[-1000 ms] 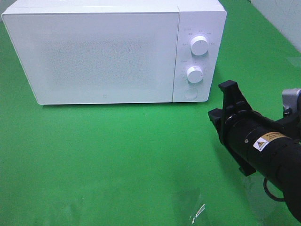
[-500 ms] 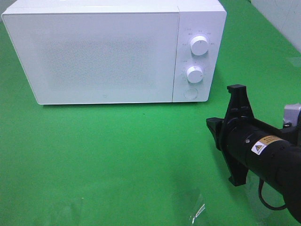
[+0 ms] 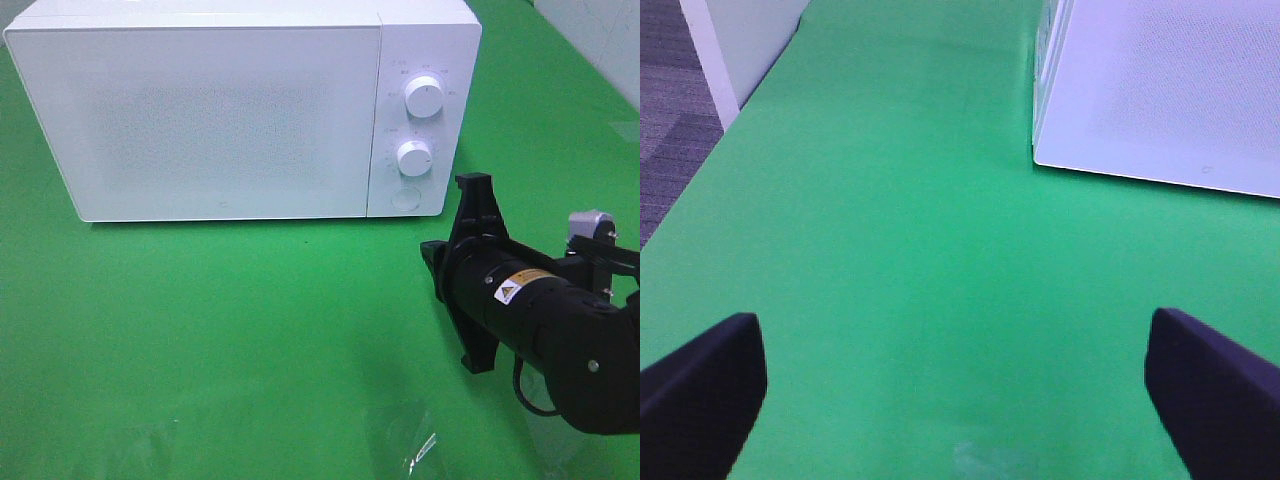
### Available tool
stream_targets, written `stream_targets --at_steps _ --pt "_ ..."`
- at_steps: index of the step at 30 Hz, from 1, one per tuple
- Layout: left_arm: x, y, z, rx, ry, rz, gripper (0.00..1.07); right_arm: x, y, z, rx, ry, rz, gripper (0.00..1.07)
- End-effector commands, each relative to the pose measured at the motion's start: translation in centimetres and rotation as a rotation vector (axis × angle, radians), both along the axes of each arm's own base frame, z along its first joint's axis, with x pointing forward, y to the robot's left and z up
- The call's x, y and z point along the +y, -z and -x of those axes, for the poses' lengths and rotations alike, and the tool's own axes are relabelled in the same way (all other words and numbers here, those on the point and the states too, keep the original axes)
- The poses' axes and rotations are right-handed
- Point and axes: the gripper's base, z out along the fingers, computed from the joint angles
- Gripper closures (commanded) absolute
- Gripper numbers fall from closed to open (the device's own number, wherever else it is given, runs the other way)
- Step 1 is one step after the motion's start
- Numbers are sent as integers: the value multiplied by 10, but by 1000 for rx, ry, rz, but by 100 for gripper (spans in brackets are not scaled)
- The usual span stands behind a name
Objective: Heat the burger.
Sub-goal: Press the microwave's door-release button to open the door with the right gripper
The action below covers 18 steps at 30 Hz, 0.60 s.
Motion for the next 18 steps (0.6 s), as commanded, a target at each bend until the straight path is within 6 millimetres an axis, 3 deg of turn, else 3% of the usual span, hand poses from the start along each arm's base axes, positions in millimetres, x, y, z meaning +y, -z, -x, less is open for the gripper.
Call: stream_targets --at_steps 1,13,18 --pt "0 1 2 -17 0 2 12 3 1 -17 -13 -7 -2 107" --pt "0 1 2 -17 0 2 12 2 10 -58 -24 39 0 107" --pt "0 1 2 -17 0 2 12 4 12 -67 -26 36 2 107"
